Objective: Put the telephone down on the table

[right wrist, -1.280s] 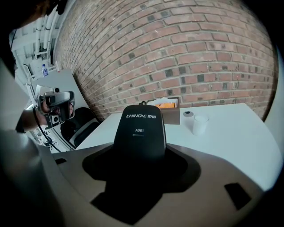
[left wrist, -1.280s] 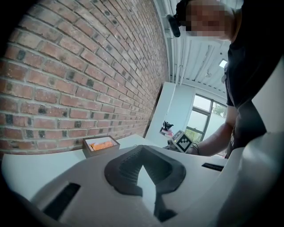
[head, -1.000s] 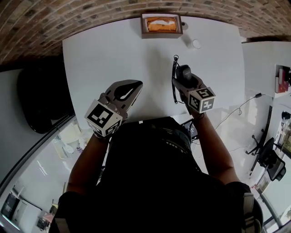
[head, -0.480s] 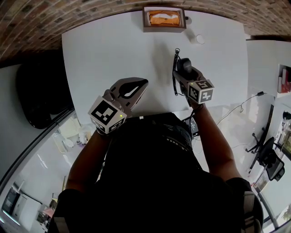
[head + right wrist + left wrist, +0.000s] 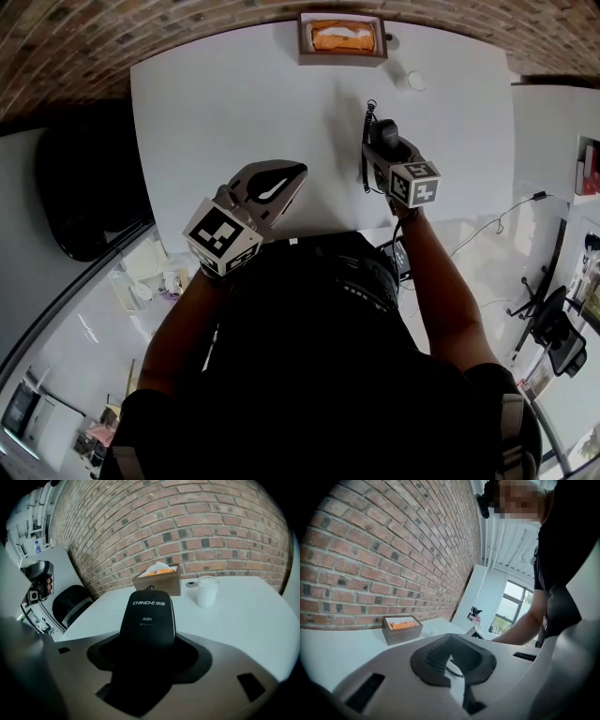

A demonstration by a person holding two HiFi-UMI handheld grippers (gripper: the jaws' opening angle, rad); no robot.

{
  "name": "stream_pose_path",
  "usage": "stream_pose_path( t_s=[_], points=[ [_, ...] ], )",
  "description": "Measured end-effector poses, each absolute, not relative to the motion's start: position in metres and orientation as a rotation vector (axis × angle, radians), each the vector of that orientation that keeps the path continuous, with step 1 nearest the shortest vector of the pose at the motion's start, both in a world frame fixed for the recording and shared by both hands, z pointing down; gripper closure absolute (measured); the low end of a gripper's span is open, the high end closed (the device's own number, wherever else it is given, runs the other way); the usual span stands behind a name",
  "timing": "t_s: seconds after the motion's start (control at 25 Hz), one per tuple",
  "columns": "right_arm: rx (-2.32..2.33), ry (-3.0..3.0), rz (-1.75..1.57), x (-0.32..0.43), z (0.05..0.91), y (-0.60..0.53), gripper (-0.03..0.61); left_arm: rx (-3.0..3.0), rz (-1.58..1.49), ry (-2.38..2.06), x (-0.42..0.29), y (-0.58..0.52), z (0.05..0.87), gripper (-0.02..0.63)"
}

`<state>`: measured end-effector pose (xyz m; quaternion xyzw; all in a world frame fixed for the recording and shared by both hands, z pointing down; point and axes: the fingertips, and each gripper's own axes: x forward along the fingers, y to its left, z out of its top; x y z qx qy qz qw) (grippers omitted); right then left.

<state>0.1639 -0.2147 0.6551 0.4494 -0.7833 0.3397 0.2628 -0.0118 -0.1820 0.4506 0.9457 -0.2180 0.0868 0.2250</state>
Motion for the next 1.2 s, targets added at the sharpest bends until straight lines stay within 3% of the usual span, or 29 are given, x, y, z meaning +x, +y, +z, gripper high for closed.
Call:
stream_pose_path(
  t_s=[1.2],
  points=[
    [1.21,-1.992,0.916,0.169,0.699,-0.223,0.296,2.566,0.202,-0.617,-0.014,-0.187,0.45,0.606]
  ],
)
